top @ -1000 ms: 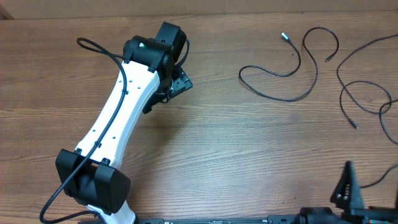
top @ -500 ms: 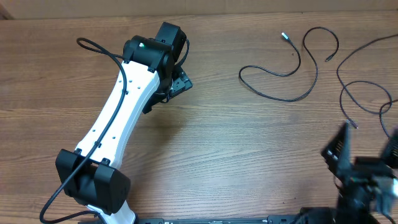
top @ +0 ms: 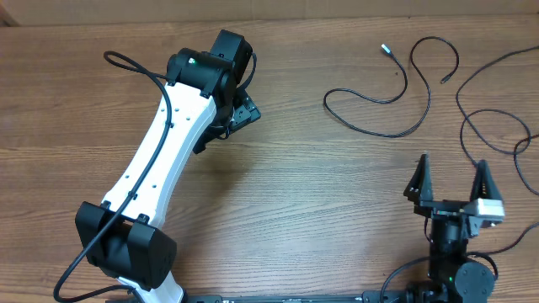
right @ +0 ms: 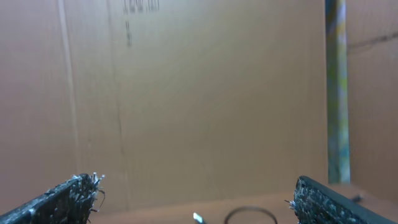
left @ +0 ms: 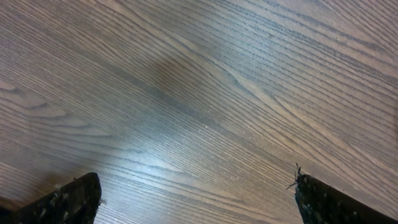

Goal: Untangle cables

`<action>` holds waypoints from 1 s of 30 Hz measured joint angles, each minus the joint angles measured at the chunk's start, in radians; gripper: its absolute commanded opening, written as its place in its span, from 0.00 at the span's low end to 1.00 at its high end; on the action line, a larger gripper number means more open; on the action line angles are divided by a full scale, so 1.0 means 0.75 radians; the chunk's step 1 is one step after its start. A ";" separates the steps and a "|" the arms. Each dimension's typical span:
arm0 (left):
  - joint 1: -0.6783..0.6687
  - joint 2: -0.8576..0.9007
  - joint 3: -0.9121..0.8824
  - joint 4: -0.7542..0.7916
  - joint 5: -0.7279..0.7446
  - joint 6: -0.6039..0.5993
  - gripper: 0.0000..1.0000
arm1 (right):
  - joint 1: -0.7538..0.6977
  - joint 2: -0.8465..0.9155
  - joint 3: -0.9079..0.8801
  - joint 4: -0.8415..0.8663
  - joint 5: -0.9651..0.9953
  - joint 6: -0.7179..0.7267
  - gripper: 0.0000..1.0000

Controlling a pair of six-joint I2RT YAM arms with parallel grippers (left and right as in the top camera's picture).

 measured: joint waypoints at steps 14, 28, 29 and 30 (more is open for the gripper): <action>0.000 0.000 0.000 0.001 0.000 0.000 1.00 | -0.031 0.000 -0.049 -0.225 -0.008 -0.001 1.00; 0.000 0.000 0.000 0.000 0.000 0.000 1.00 | -0.036 0.000 -0.049 -0.399 -0.010 0.000 1.00; 0.000 0.000 0.000 0.000 0.000 0.000 1.00 | -0.036 0.000 -0.049 -0.399 -0.010 -0.001 1.00; 0.000 0.000 0.000 0.000 0.000 0.000 1.00 | -0.036 0.000 -0.049 -0.400 -0.009 -0.001 1.00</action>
